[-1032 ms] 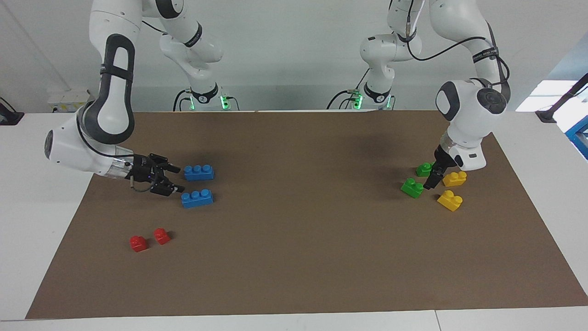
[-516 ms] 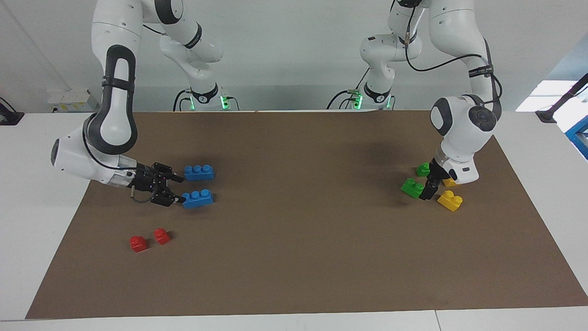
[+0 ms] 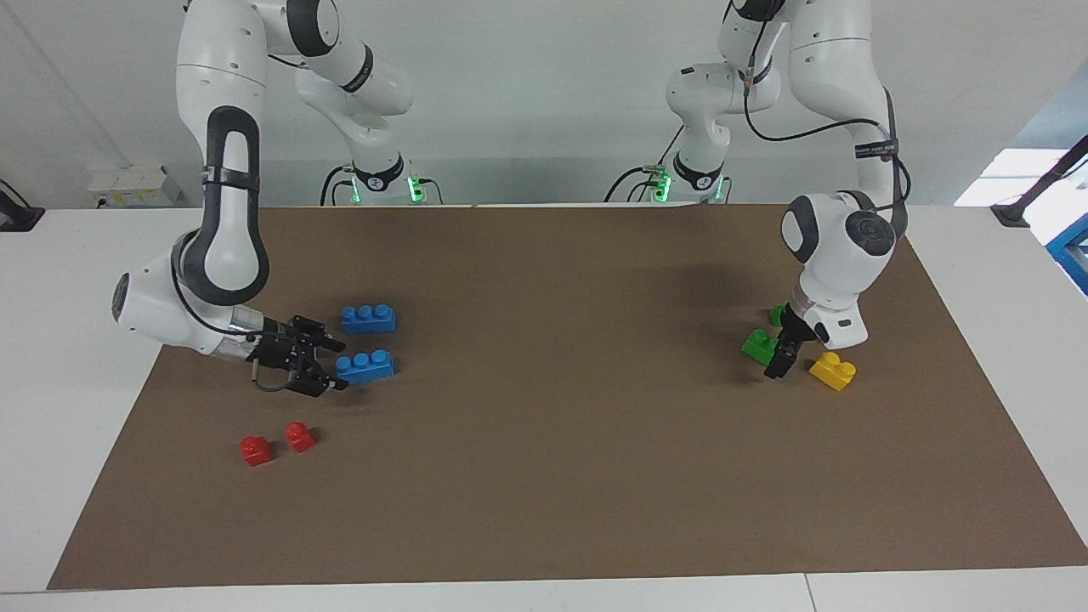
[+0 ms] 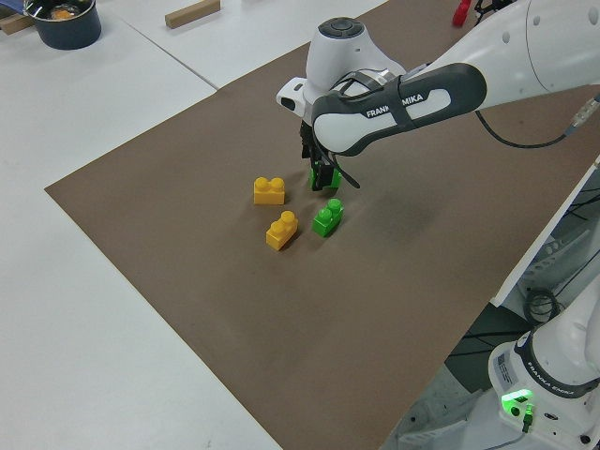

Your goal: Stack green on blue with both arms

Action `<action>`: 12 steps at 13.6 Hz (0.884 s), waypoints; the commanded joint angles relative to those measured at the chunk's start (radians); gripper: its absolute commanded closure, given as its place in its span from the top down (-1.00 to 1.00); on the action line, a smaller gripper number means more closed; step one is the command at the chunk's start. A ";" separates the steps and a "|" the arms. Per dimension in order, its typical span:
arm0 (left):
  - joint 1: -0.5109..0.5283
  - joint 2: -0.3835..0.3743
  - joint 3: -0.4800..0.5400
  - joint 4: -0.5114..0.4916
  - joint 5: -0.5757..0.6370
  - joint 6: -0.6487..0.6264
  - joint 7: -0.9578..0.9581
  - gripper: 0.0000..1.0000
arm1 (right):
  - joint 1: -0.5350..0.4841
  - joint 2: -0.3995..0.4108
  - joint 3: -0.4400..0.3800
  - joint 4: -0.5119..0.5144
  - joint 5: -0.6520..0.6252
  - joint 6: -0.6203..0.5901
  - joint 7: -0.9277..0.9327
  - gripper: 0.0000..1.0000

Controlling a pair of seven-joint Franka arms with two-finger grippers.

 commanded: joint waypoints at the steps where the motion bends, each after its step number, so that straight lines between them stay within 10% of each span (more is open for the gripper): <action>1: -0.012 -0.002 0.010 -0.013 -0.004 0.020 -0.013 0.96 | -0.001 0.025 0.003 0.007 0.024 0.039 -0.022 0.87; 5: -0.011 -0.005 0.010 -0.027 -0.002 0.024 -0.002 0.62 | -0.001 0.027 0.009 0.008 0.025 0.052 -0.022 0.87; 6: -0.011 -0.006 0.010 -0.037 -0.002 0.029 -0.004 0.34 | -0.001 0.028 0.009 0.008 0.025 0.052 -0.023 0.87; 7: -0.011 -0.008 0.010 -0.040 -0.002 0.030 0.001 -0.55 | 0.000 0.027 0.009 0.007 0.025 0.055 -0.023 0.87; 8: -0.011 -0.008 0.010 -0.041 -0.002 0.030 0.004 -1.00 | 0.012 0.027 0.009 0.001 0.025 0.066 -0.023 0.87; 12: -0.004 -0.008 0.010 -0.027 -0.002 0.026 0.004 -1.00 | 0.009 0.025 0.009 -0.004 0.025 0.064 -0.039 0.77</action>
